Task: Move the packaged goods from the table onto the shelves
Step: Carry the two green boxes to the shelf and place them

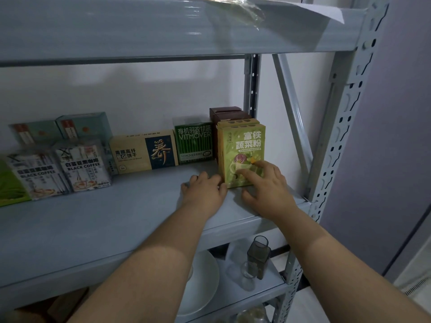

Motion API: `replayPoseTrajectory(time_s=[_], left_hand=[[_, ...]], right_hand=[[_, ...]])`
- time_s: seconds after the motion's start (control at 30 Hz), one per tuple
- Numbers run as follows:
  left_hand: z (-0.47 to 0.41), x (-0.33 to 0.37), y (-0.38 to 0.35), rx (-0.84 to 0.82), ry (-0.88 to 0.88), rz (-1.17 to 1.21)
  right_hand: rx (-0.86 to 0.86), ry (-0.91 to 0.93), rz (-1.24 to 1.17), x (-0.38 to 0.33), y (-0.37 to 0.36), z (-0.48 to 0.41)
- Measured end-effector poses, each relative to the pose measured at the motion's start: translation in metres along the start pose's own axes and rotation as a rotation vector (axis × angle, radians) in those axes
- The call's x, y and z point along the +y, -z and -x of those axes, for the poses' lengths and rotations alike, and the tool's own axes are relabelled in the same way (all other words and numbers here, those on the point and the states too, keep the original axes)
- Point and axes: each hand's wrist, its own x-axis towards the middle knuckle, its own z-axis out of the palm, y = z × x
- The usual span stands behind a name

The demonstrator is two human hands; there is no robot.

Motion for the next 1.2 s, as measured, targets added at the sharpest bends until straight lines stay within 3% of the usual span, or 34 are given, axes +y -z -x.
replayPoseTrajectory(time_s=[0.5, 0.87, 1.03, 1.2], left_hand=[[0.002, -0.003, 0.000, 0.052, -0.036, 0.077], [0.017, -0.006, 0.011, 0.050, -0.044, 0.005], [0.061, -0.012, 0.020, 0.011, -0.304, -0.048], [0.119, -0.024, -0.001, 0.124, -0.624, -0.105]], right_hand=[[-0.188, -0.082, 0.023, 0.003, -0.008, -0.007], [-0.148, -0.173, -0.075, -0.007, 0.005, 0.003], [-0.166, -0.106, -0.084, -0.026, 0.019, 0.050], [-0.077, -0.106, 0.082, -0.045, 0.035, 0.138]])
